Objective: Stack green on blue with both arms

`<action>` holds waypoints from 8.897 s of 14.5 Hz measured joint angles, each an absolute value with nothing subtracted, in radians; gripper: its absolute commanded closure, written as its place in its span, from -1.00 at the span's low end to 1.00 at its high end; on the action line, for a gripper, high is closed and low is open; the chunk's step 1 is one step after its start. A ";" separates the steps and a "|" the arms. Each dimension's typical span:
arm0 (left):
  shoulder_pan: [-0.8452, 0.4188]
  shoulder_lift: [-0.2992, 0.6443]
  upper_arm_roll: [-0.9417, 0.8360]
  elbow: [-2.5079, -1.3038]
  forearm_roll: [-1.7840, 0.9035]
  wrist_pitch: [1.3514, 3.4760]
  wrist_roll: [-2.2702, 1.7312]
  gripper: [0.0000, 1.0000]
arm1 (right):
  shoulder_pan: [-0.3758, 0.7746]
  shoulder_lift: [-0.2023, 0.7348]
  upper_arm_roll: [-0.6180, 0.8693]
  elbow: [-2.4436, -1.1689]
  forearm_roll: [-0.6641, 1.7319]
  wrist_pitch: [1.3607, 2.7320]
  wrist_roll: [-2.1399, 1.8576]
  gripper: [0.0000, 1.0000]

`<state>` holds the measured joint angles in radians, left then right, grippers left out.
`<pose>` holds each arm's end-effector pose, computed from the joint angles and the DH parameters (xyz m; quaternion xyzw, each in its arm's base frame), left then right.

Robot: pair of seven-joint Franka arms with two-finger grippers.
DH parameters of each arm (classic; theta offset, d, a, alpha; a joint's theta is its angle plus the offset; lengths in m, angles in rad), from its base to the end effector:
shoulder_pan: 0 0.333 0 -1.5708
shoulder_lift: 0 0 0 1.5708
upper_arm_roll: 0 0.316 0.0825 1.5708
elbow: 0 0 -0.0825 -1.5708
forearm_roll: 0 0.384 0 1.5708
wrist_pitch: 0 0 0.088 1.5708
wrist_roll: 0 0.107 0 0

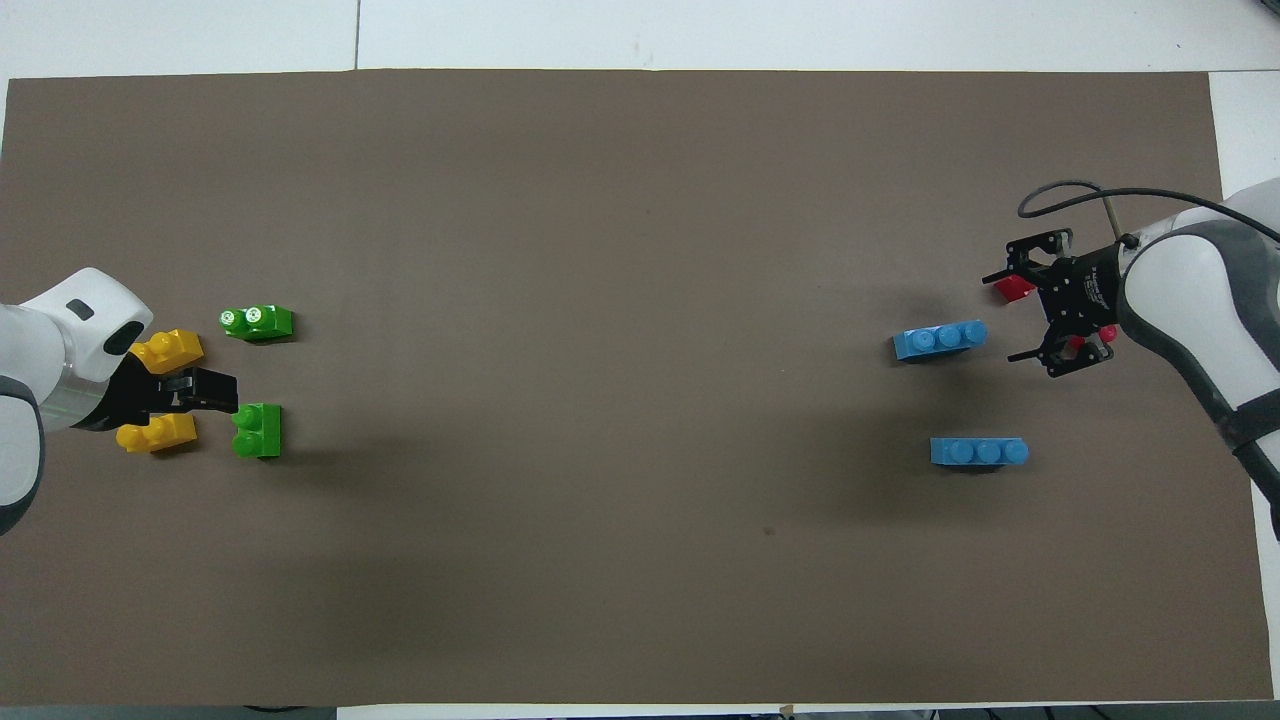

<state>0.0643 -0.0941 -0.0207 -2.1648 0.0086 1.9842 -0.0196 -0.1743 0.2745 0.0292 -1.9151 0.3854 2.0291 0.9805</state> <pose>0.5069 0.0225 0.4295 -0.9986 -0.0298 0.0433 0.0043 0.5946 -0.0660 0.3432 -0.7743 0.6049 0.1404 0.1218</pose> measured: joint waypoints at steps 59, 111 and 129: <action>-0.065 0.057 -0.059 -1.983 -0.040 1.963 -0.911 1.00 | 0.474 0.350 0.040 -1.969 0.610 2.522 1.667 1.00; -0.595 0.348 -0.062 -1.811 -0.117 2.199 -2.251 1.00 | 0.494 0.373 0.038 -2.020 0.645 2.562 1.574 1.00; -0.601 0.347 -0.070 -1.846 -0.075 2.257 -2.226 1.00 | 0.494 0.374 0.038 -2.019 0.645 2.562 1.572 1.00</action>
